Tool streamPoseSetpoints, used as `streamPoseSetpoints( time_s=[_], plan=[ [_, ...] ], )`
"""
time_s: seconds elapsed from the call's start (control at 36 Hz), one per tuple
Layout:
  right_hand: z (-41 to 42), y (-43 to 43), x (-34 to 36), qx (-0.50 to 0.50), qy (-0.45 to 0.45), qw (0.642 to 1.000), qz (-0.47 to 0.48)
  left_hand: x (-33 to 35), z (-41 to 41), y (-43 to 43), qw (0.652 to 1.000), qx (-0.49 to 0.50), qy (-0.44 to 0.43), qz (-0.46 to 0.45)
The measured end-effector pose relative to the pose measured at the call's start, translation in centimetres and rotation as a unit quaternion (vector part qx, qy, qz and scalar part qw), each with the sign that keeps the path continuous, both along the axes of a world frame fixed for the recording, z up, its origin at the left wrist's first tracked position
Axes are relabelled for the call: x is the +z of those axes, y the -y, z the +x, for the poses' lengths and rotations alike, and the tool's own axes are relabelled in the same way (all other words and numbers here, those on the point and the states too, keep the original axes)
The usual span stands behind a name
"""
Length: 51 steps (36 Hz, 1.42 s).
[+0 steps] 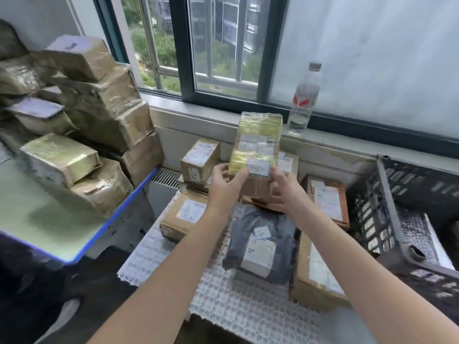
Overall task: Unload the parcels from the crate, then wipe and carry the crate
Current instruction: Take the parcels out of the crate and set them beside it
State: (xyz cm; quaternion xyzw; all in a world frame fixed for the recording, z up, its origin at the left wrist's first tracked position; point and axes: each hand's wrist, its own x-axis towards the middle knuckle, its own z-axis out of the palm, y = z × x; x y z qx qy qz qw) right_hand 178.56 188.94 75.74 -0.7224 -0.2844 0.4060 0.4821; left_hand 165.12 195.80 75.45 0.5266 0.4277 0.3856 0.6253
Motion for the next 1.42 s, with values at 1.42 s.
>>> streamPoseSetpoints(
  time_s=[1.42],
  plan=[
    [3.8,-8.0,0.8,-0.127,0.080,0.986,0.077,0.5,4.6,-11.5,0.976,-0.201,0.046,0.068]
  ],
)
